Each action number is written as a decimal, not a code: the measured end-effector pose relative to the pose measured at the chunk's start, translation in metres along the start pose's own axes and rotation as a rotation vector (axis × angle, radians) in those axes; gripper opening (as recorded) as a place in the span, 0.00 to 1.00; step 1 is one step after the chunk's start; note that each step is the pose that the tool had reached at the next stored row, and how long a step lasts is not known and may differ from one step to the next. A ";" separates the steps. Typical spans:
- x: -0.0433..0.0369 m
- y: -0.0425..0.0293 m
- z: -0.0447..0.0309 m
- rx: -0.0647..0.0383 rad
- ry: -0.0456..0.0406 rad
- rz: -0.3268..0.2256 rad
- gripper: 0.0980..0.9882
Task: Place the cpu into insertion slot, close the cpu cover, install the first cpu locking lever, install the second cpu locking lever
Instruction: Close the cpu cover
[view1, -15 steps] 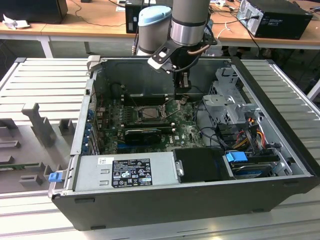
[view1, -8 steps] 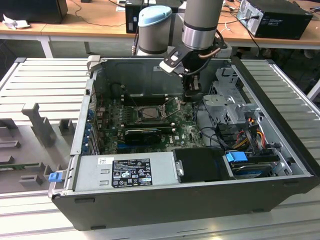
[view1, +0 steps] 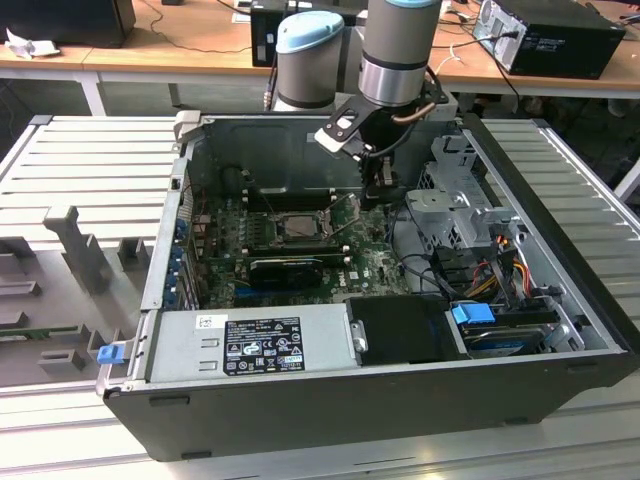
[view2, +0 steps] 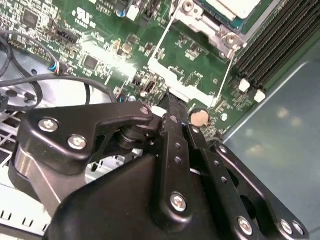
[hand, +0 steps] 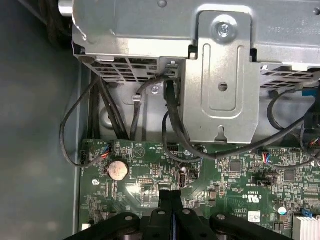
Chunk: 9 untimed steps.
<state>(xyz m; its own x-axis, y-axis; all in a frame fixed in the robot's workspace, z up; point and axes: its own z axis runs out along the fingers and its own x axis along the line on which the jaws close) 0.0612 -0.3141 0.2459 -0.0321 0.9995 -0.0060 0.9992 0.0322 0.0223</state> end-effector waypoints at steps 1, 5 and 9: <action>0.0000 -0.0010 -0.0001 0.000 -0.0001 0.000 0.01; 0.0001 -0.0051 -0.0001 0.000 0.0001 0.000 0.01; 0.0002 -0.0078 -0.0002 0.000 0.0000 0.000 0.01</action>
<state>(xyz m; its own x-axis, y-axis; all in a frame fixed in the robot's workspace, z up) 0.0535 -0.3141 0.2459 -0.0320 0.9995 -0.0059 0.9992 0.0321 0.0223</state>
